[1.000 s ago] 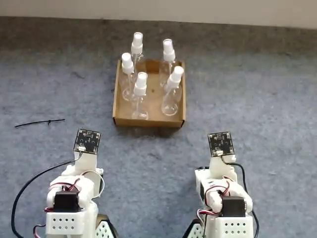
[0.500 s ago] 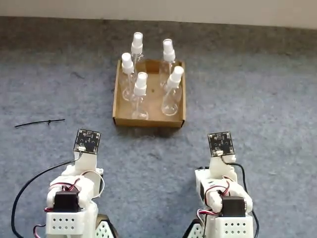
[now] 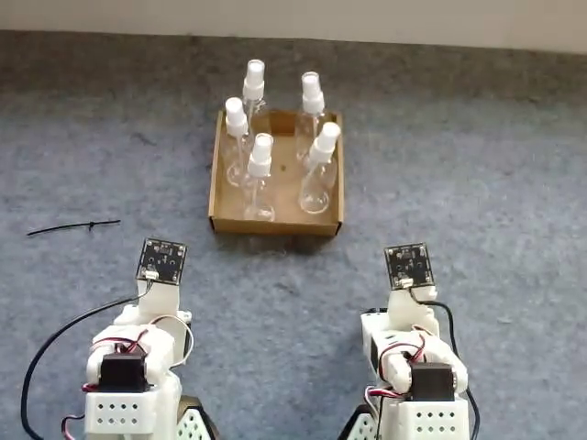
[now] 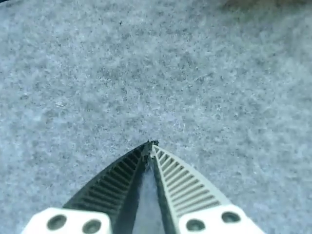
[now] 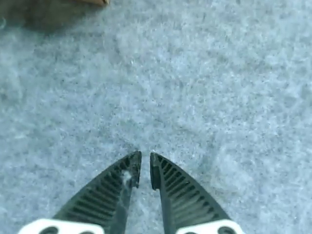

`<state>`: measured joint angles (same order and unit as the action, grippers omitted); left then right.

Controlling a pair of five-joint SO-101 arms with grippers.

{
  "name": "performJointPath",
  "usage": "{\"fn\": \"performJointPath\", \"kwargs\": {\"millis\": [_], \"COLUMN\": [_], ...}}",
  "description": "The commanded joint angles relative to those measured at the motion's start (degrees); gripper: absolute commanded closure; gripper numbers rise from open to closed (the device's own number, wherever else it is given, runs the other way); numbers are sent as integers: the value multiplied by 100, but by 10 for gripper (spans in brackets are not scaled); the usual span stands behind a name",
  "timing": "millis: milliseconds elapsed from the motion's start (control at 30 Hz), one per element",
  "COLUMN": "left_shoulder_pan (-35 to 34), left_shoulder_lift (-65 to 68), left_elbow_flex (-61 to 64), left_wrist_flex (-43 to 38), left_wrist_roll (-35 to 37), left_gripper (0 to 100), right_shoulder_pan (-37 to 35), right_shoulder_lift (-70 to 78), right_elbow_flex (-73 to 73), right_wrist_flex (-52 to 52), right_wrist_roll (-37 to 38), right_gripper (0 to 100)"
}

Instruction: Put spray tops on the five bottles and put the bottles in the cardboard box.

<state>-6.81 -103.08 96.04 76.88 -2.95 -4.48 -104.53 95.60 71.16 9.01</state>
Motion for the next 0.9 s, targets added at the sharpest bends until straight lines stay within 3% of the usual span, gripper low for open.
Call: {"fn": "performJointPath", "kwargs": {"millis": [0,867], "left_shoulder_pan": [92,92], "left_shoulder_lift": [-48,-48], "left_elbow_flex": [119,119], "left_wrist_flex": [35,35], "left_wrist_roll": [26,26], "left_gripper": [994,994], "right_shoulder_pan": [57,57], "right_shoulder_lift": [-75,-75], "right_elbow_flex": [673,673], "right_wrist_flex": [48,48], "right_wrist_roll": [62,62], "right_gripper": [993,993]}}
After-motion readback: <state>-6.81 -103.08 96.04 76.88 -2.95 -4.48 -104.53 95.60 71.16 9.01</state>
